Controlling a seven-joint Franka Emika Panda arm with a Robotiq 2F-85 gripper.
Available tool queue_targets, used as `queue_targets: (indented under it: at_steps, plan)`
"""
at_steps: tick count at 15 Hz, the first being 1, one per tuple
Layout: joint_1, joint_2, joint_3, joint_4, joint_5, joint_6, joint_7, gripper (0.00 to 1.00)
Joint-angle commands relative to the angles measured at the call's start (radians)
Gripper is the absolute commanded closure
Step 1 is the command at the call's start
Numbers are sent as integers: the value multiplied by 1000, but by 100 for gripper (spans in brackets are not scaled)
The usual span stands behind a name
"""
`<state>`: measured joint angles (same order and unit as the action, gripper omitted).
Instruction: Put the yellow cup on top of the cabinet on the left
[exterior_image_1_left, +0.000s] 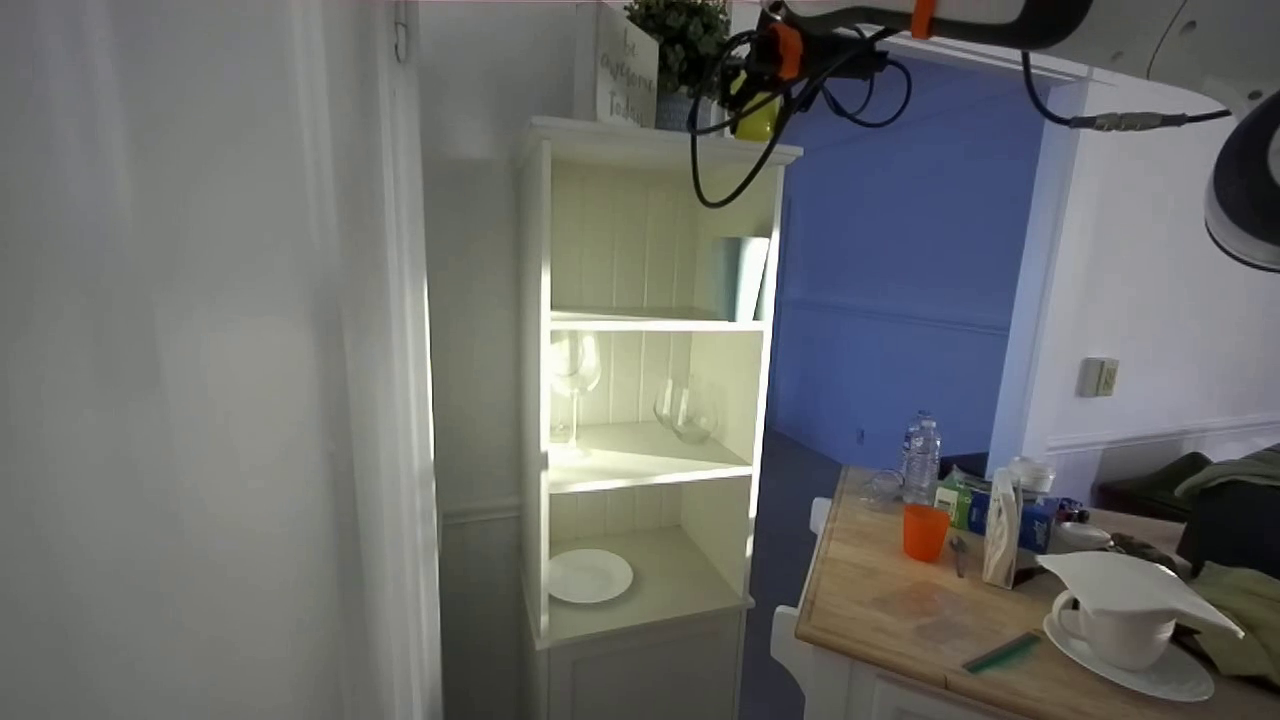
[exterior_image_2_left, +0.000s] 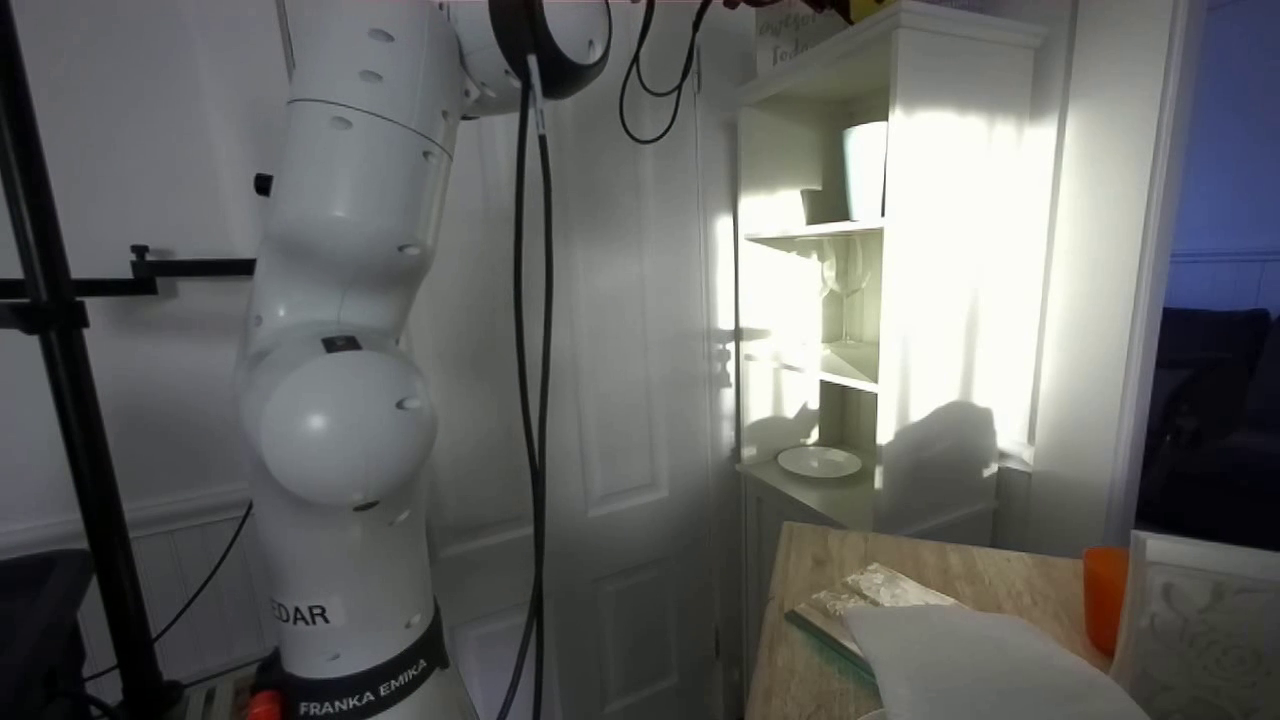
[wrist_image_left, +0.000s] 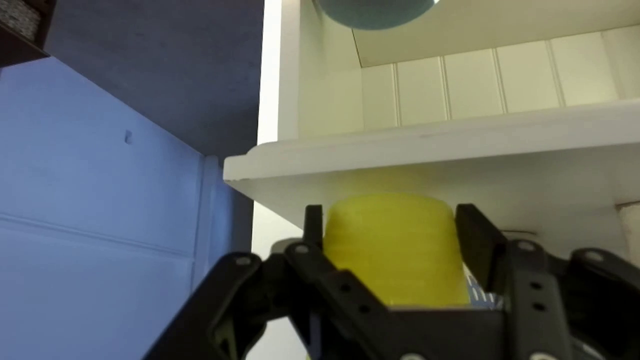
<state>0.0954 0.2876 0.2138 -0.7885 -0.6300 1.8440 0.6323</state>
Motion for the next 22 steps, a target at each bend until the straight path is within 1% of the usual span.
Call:
queue_targets:
  at_steps: [1,6,7,8,9,10,11,15,16,18,20,22]
  plan:
    - [7,37,2,55,-3,-2,-24,58]
    - [10,52,1,70,-10,8,-26,58]
    - [10,52,0,70,-12,8,-28,34]
    - [11,52,0,70,-12,8,-30,16]
    - [12,52,-1,68,-17,10,-33,6]
    - [13,51,0,69,-17,7,-37,3]
    - [15,49,0,69,-21,2,-39,0]
    - [31,31,0,72,-34,-46,-71,0]
    - [43,25,-3,83,-42,-94,-66,0]
    - [58,19,-2,105,-47,-153,-66,0]
    - [82,3,-4,126,-58,-268,-65,0]
    - [84,-22,7,129,-27,-352,-84,0]
